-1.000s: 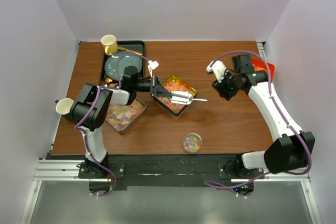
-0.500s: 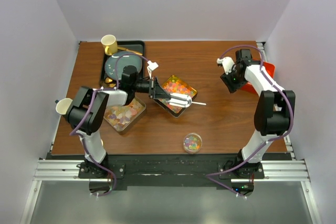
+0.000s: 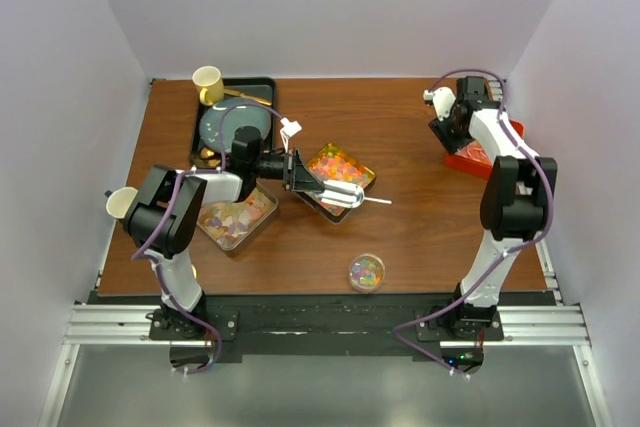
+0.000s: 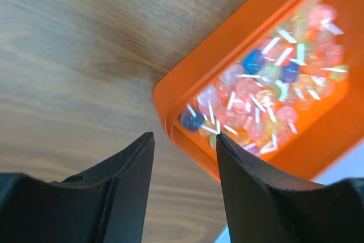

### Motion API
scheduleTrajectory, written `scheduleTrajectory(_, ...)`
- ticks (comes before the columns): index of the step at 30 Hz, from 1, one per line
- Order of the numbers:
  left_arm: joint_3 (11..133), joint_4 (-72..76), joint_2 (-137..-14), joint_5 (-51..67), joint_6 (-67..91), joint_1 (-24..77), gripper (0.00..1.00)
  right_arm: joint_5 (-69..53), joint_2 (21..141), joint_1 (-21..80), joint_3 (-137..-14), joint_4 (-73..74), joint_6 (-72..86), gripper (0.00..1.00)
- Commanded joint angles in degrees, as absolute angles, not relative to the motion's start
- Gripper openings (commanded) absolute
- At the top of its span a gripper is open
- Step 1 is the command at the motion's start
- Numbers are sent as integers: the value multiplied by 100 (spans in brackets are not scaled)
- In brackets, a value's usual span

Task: Pack the candies
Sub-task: Move the storage box to the center of the board.

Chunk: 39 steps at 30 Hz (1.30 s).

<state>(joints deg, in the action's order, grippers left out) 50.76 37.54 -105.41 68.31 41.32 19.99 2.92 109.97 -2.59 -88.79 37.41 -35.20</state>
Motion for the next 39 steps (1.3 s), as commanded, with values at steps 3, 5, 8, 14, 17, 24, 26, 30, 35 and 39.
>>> scheduleTrajectory(3, 5010, 3700, -10266, 6873, 3877, 1942, 0, 361, 11408, -316, -9281, 3744, -3384, 51)
scheduleTrajectory(5, 4949, 3674, -10248, 6856, 3832, 1925, 0, 325, 11504, -316, -9316, 3823, -3410, 51)
scheduleTrajectory(8, 4948, 3648, -10257, 6847, 3797, 1916, 0, 229, 11636, -325, -9378, 4051, -3410, 47)
scheduleTrajectory(14, 5010, 3674, -10345, 6855, 3788, 1907, 0, -254, 11488, -229, -9080, 4429, -3506, 20)
scheduleTrajectory(17, 5018, 3691, -10406, 6855, 3806, 1907, 0, -369, 11312, -123, -8807, 4579, -3595, 17)
scheduleTrajectory(24, 5062, 3709, -10494, 6838, 3797, 1907, 0, -861, 10601, 481, -7999, 5027, -4173, 7)
scheduleTrajectory(26, 5071, 3726, -10512, 6838, 3797, 1907, 0, -984, 10240, 693, -7639, 5062, -4350, 6)
scheduleTrajectory(30, 5080, 3727, -10503, 6855, 3806, 1907, 0, -1501, 9862, 1203, -7392, 5378, -4351, 6)
scheduleTrajectory(35, 5045, 3665, -10398, 6891, 3727, 1898, 0, -2012, 9694, 1757, -7400, 5511, -4105, 5)
scheduleTrajectory(39, 5045, 3253, -10257, 6943, 3332, 1898, 0, -2145, 9747, 2336, -7436, 5493, -4148, 5)
